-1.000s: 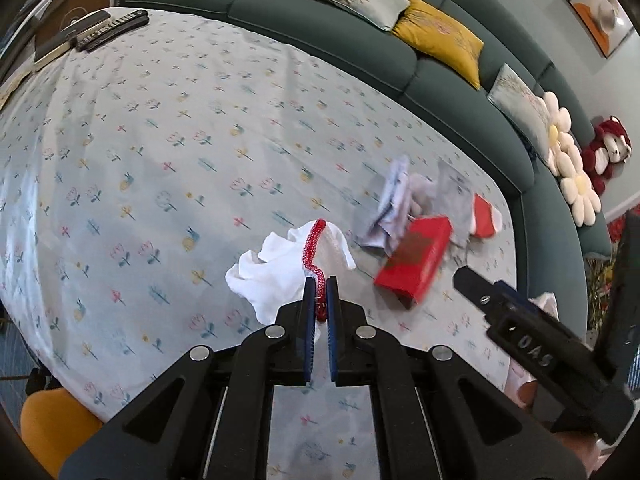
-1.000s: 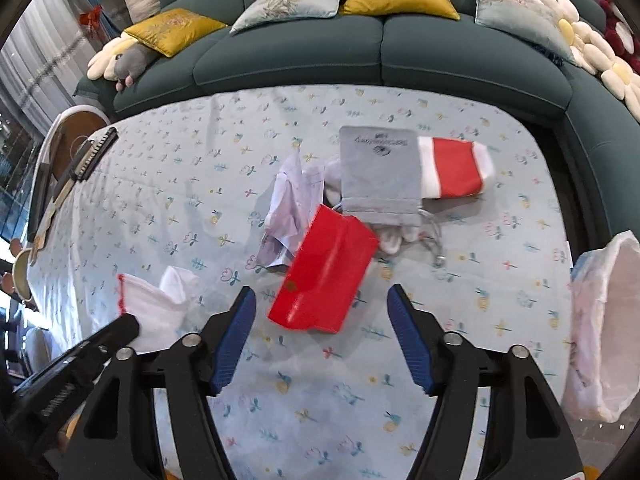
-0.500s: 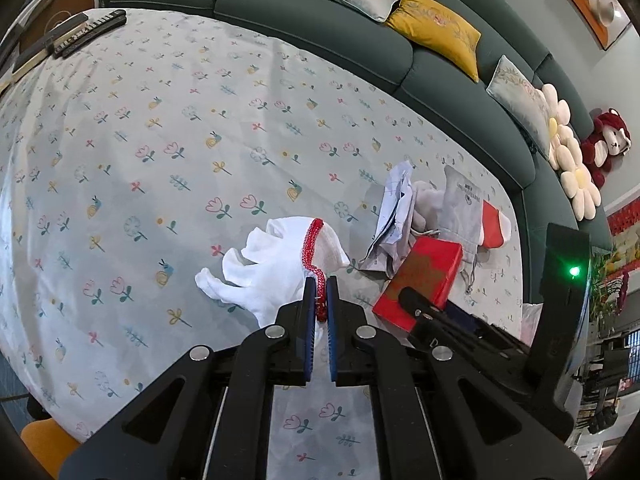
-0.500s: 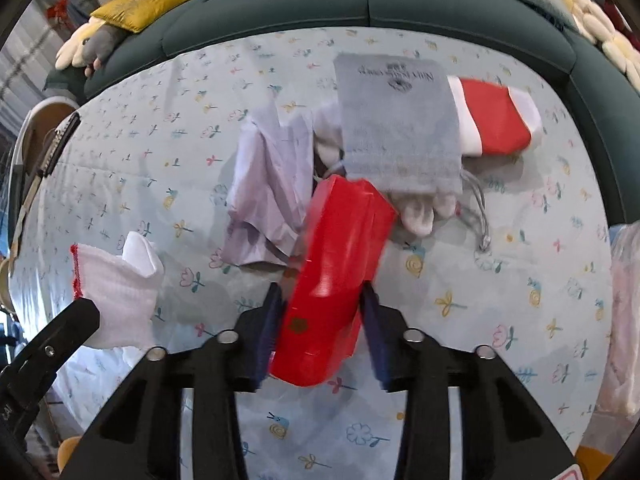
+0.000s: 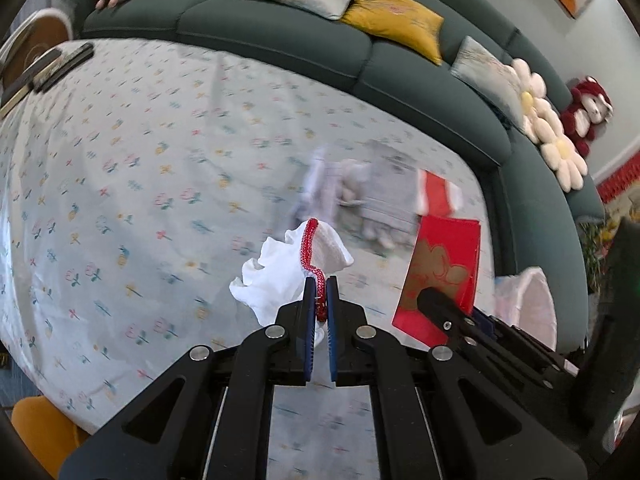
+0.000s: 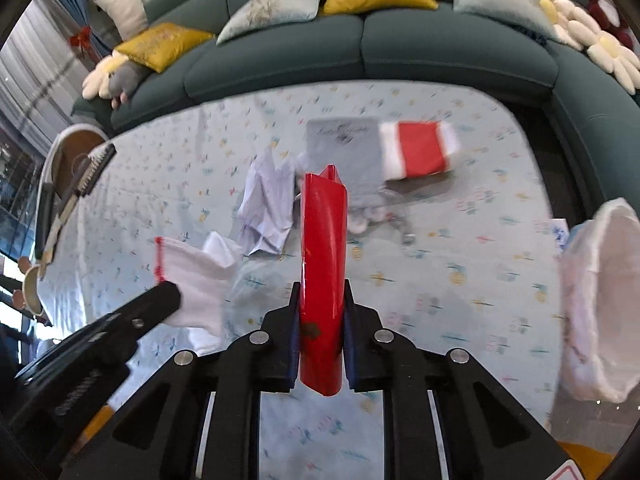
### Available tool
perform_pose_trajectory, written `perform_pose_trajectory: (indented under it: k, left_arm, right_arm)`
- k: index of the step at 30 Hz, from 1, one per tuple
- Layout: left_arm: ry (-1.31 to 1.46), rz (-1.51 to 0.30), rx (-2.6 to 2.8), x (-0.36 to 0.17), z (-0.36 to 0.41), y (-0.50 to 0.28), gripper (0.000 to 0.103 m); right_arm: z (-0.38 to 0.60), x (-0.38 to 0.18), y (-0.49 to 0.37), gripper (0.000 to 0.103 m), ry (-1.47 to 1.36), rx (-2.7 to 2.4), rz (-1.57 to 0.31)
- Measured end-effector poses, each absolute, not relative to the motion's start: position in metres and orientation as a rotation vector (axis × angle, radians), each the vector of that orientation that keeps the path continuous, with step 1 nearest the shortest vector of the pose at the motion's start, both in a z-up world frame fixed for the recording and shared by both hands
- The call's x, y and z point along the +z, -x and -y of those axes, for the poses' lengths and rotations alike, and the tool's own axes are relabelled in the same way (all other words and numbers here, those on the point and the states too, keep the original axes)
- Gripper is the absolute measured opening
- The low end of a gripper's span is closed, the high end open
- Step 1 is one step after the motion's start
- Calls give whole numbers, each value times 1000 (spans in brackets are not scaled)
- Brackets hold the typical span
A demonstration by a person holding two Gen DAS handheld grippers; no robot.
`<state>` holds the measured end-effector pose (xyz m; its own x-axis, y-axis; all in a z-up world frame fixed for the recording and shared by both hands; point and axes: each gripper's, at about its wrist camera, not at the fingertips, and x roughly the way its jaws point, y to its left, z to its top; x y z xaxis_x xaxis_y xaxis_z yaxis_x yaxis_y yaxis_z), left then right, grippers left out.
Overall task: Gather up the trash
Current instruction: 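Carry the glove and red bag over the bin and open both grippers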
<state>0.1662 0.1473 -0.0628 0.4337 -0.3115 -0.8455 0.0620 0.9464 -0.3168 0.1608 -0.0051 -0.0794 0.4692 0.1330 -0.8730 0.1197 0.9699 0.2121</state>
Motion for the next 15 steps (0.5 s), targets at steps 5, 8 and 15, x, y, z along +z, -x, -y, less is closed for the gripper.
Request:
perform_pose_trajectory:
  k: [5,8,15]
  left_arm:
    - [201,-1065,-303,-39,-104,-144,5]
    - [173,-1047,-341,-27,-78,-132,5]
    - [93,-1022,-444,-9,-10,-103,5]
  right_arm:
    - [47,-49,-128,16,-283,-30,-1017]
    - [70,-36,-109,16,-289,-59,-986]
    - [131,-17,-66,16,-325,-143,-925]
